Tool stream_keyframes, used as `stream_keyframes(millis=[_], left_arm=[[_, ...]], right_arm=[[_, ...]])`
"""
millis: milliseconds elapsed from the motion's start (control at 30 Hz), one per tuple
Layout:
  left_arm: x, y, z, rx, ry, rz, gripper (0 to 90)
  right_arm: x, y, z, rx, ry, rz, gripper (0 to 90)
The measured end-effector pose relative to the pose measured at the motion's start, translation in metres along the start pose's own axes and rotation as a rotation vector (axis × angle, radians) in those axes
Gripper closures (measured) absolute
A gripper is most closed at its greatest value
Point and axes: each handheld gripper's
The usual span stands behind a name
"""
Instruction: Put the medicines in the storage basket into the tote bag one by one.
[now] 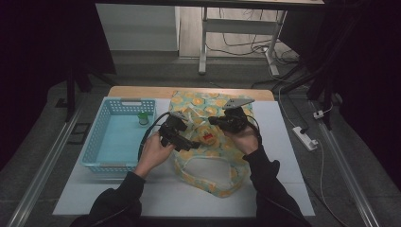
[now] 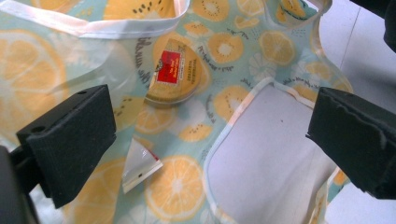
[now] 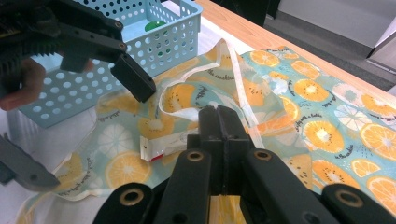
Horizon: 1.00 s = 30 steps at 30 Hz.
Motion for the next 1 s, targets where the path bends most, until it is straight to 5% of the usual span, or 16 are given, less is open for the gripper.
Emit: stream_keyframes(millis=[367,1000], left_arm=[[-0.012,-0.023,0.007,0.003,-0.019,-0.02,1.2],[-0.041,-0.062,0.038,0.122,-0.079,-0.046,0.3]], right_arm=[[0.0,0.001,0.0,0.008,0.001,0.007,90.0],[0.0,0.0,0.0,0.014,0.004,0.007,90.0]])
Point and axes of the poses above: each handheld gripper's, and its own axes: y roughly forward along the jaws, x roughly out of its top, z roughly to its left, and after that the axes turned 1 degree about -z, right-handed
